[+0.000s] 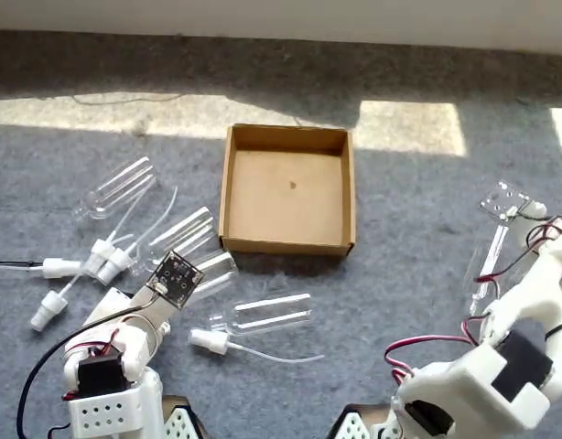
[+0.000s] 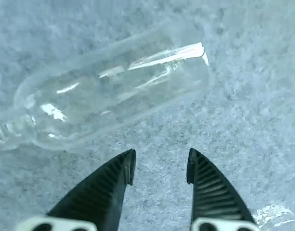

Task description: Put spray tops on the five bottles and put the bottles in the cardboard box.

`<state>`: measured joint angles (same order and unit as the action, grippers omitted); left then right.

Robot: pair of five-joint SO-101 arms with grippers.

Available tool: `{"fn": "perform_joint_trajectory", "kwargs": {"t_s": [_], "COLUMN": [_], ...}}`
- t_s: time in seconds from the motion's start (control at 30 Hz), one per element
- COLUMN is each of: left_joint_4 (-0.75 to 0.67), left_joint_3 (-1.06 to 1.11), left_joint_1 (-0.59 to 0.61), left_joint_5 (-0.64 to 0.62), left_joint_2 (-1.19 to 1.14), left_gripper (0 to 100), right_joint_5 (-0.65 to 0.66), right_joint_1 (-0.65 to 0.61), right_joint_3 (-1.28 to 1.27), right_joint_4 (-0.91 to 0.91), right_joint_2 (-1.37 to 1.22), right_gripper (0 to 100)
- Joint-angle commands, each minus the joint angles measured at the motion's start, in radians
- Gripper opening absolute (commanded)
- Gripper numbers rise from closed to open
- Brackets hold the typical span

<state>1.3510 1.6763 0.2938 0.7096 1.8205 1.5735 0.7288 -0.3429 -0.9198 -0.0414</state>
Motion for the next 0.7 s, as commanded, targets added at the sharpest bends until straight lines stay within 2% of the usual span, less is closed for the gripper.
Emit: {"fn": "perform_joint_trajectory", "kwargs": {"t_s": [0.0,0.13,0.27,0.37,0.67], "left_joint_4": [0.055,0.055,0.055,0.055,0.055], "left_joint_3": [0.019,0.019,0.019,0.019,0.019], "left_joint_1": [-0.002,-0.002,-0.002,-0.002,-0.002], "left_joint_5": [0.012,0.012,0.012,0.012,0.012], "left_joint_2": [0.004,0.004,0.004,0.004,0.004], "left_gripper": [18,18,18,18,18], "right_joint_5": [-0.026,-0.025,-0.035,-0.040,-0.278], "right_joint_1": [0.041,0.030,-0.027,-0.061,-0.213], "right_joint_3": [-0.004,-0.058,-0.154,-0.217,-0.232], "right_joint_4": [0.015,-0.082,-0.101,-0.102,-0.102], "right_joint_2": [0.012,0.012,0.012,0.013,0.013], "right_gripper": [15.6,15.6,15.0,9.4,7.4]}}
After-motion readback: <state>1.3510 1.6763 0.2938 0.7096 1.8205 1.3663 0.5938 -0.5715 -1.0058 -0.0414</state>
